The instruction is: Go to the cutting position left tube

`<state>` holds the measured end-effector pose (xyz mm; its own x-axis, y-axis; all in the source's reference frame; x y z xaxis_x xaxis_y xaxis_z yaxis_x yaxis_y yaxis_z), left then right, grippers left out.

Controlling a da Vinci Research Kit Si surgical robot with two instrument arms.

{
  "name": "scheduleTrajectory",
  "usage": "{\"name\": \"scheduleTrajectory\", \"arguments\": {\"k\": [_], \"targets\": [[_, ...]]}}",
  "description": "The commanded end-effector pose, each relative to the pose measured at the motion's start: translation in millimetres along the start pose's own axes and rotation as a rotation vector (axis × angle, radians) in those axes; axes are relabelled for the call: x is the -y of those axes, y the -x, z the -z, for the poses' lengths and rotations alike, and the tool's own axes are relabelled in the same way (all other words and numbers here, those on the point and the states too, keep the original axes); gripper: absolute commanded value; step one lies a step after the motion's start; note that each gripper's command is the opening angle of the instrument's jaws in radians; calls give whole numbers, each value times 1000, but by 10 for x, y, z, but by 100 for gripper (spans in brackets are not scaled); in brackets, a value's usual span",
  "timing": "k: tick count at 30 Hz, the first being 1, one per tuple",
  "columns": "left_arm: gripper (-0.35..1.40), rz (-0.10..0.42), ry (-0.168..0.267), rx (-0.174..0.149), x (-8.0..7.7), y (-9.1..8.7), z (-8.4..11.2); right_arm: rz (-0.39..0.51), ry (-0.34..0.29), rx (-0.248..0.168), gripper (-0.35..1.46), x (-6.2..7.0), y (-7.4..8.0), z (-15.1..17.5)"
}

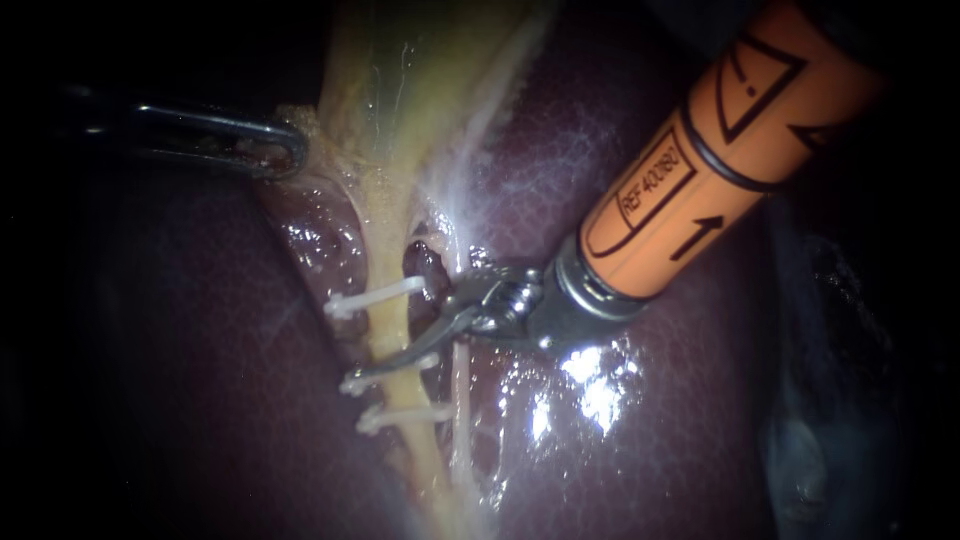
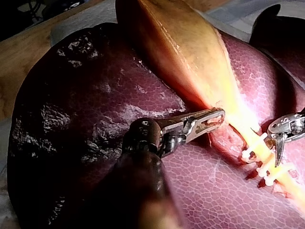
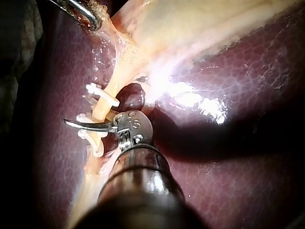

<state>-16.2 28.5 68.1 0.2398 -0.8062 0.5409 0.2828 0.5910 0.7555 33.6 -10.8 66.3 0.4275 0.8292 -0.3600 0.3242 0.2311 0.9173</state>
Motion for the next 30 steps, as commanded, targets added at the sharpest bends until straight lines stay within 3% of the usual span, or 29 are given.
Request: {"name": "scheduleTrajectory", "arguments": {"k": [1, 11, 22, 30], "targets": [[-35, 0, -2, -1, 0, 0, 0, 38, -4, -4, 133, -1, -1, -2], [-35, 0, -2, -1, 0, 0, 0, 149, -25, -52, 135, -4, -10, -19], [-35, 0, -2, -1, 0, 0, 1, 317, -38, -59, 131, 44, -36, -23], [-35, 0, -2, -1, 0, 0, 1, 352, -31, -71, 131, 51, -45, -17]]}}
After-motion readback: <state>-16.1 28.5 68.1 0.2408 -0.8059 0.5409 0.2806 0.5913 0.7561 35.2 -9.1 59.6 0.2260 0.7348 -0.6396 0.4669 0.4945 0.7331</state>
